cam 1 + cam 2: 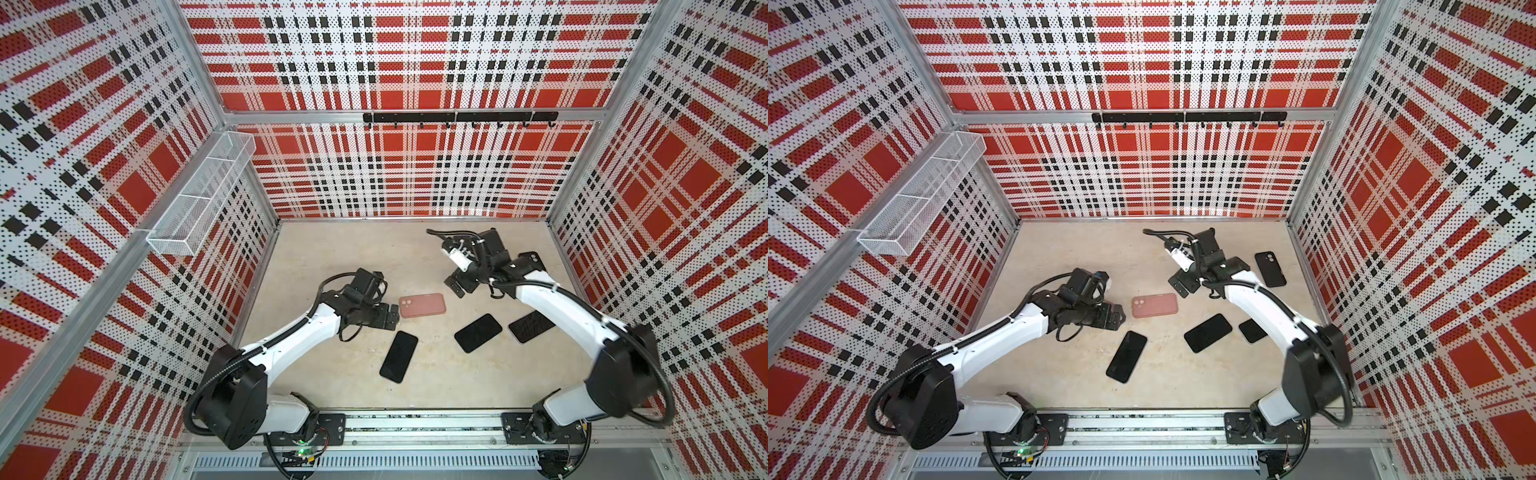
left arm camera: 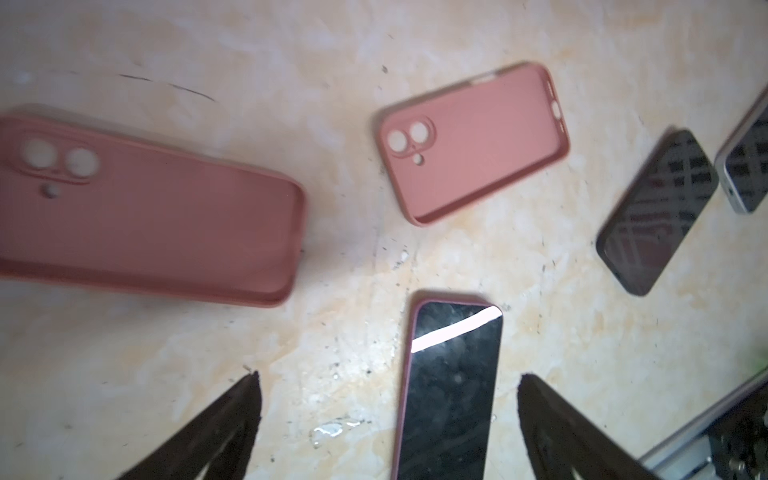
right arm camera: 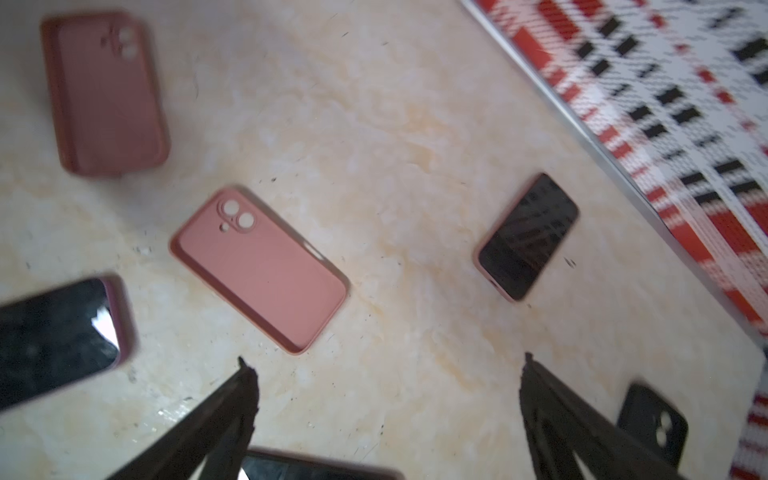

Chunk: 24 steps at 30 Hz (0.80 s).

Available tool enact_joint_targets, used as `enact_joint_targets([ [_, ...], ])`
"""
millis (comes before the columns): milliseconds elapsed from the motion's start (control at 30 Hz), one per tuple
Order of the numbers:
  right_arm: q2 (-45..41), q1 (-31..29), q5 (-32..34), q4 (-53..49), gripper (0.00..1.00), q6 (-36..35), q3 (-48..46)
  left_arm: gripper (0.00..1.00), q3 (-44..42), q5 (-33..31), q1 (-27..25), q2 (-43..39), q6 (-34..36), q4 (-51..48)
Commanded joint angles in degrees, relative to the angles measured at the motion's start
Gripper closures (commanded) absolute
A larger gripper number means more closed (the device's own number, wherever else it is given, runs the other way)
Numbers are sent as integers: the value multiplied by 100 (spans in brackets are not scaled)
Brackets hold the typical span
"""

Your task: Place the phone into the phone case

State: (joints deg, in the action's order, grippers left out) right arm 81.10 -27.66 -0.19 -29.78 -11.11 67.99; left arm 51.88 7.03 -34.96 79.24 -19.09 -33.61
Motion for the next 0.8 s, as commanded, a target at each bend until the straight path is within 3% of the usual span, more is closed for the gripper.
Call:
enact_joint_targets([
  [0, -962, -55, 602, 251, 0, 2216, -849, 2, 112, 143, -370, 208, 159, -210],
  [167, -2531, -9, 485, 588, 0, 3146, -2243, 2, 233, 8, -960, 640, 274, -370],
  [367, -2438, 14, 729, -697, 0, 3816, -2173, 2, 274, -48, -1354, 1069, 283, -525],
  [767, -2369, 72, 429, -357, 0, 3923, -2636, 2, 519, -387, -1461, 1636, 335, -680],
])
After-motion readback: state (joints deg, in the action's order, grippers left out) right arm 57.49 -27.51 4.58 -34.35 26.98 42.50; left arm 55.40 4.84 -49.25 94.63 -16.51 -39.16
